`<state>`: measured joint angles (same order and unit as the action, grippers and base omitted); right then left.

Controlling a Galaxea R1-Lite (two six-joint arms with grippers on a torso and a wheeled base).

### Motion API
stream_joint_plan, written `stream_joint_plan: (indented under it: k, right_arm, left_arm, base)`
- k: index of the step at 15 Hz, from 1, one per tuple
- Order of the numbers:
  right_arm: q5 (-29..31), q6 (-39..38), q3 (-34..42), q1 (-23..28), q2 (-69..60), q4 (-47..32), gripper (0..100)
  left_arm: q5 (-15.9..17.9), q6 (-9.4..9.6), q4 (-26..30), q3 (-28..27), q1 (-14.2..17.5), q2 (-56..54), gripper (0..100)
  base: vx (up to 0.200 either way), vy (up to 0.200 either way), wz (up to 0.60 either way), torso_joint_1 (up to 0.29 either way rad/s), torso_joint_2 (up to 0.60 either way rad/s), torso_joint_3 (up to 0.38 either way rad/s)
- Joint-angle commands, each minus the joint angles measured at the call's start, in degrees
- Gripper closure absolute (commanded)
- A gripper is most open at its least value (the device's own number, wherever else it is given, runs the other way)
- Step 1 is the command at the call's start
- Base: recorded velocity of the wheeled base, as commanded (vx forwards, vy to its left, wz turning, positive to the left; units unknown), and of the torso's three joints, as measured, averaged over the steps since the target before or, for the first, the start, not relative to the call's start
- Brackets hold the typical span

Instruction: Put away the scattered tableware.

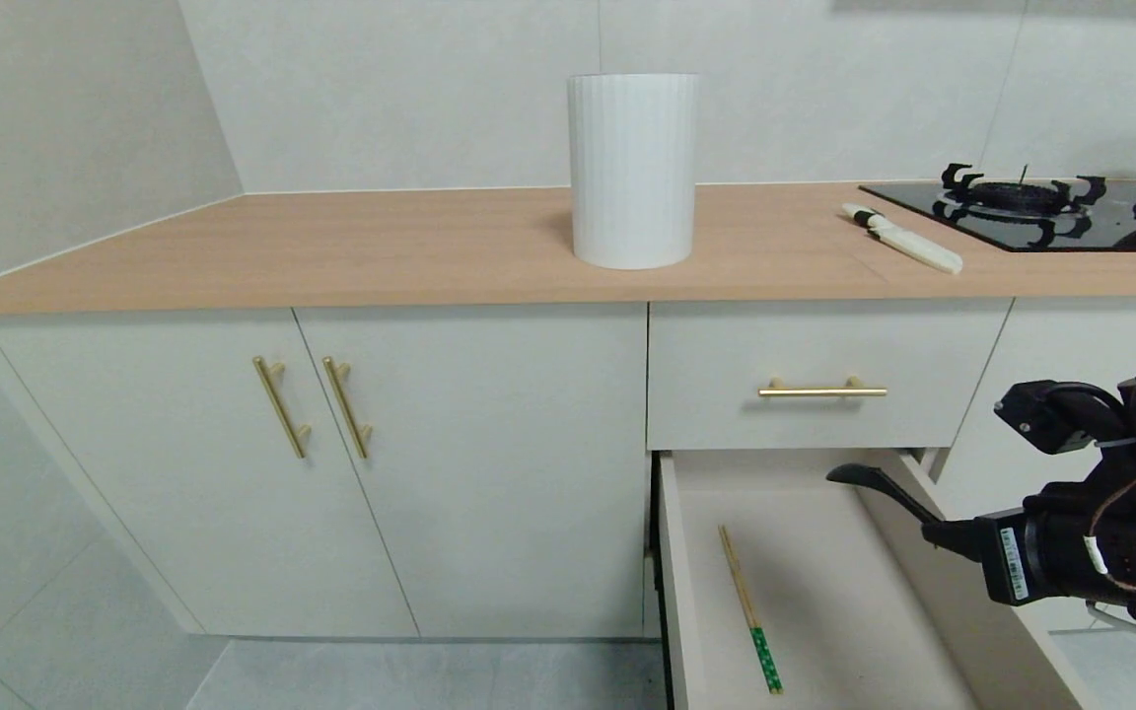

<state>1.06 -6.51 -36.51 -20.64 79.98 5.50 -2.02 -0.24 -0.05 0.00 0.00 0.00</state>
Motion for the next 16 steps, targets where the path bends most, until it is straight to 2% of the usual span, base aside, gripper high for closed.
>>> stream_joint_plan:
  k: [1, 8, 13, 16]
  right_arm:
    - [0.0, 0.0, 0.0, 0.0, 0.1, 0.0, 100]
    - [0.0, 0.0, 0.0, -0.1, 1.0, 0.0, 100]
    - [0.1, -0.3, -0.2, 0.2, 7.8, 0.7, 100]
    - [0.1, -0.4, 0.1, 2.6, 17.3, 1.2, 100]
  left_arm:
    - [0.0, -0.02, -0.1, 0.0, 0.0, 0.0, 0]
    - [-0.1, -0.02, -0.1, 0.0, 0.0, 0.0, 0]
    - [-0.1, -0.02, -0.1, 0.0, 0.0, 0.0, 0]
    - [0.0, -0.02, -0.1, 0.0, 0.0, 0.0, 0]
  base:
    - [0.0, 0.0, 0.0, -0.076, 0.32, 0.246]
    - [0.0, 0.0, 0.0, -0.011, 0.05, 0.033]
    - [0.0, 0.0, 0.0, 0.0, 0.0, 0.0]
    - [0.0, 0.0, 0.0, 0.0, 0.0, 0.0]
